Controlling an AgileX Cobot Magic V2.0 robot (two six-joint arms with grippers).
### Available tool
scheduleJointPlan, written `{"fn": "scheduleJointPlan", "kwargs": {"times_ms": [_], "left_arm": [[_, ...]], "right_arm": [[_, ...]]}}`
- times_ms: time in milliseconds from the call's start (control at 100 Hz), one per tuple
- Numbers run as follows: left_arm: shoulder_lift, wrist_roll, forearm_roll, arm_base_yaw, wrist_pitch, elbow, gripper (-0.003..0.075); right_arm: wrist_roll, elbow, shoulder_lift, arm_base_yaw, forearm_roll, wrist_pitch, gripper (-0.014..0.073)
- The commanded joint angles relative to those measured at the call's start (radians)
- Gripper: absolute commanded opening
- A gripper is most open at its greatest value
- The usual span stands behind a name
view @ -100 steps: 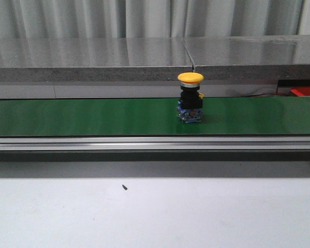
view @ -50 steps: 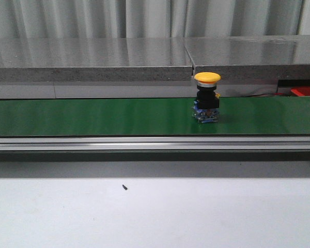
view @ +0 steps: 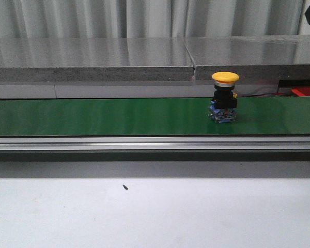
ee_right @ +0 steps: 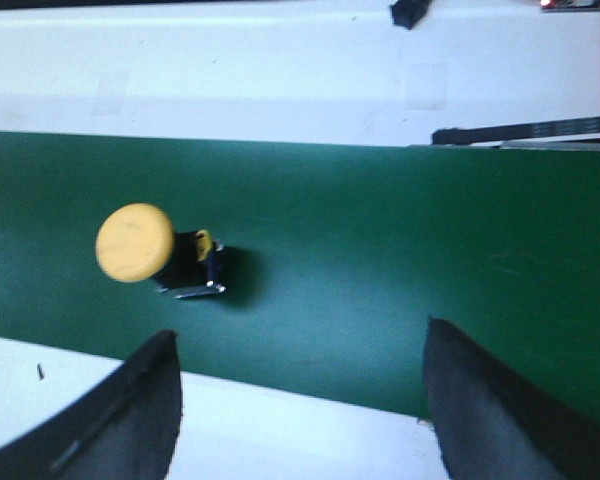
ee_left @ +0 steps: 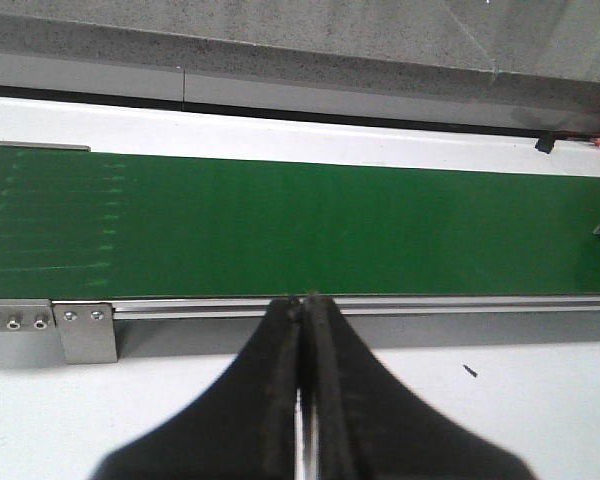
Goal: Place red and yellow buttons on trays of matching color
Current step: 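Move the right gripper back over the belt onto the yellow button and grasp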
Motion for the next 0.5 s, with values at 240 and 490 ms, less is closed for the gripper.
{"fn": "scheduleJointPlan", "kwargs": {"times_ms": [240, 490], "left_arm": [[0.006, -0.008, -0.011, 0.002, -0.070, -0.026, -0.0019], [0.006, -0.008, -0.011, 0.002, -0.070, -0.026, -0.0019]], "right_arm": [[-0.012, -0.174, 0.141, 0.096, 0.020, 0.140, 0.0518], [-0.010, -0.280, 0.281, 0.106, 0.034, 0.222, 0.0518]]}}
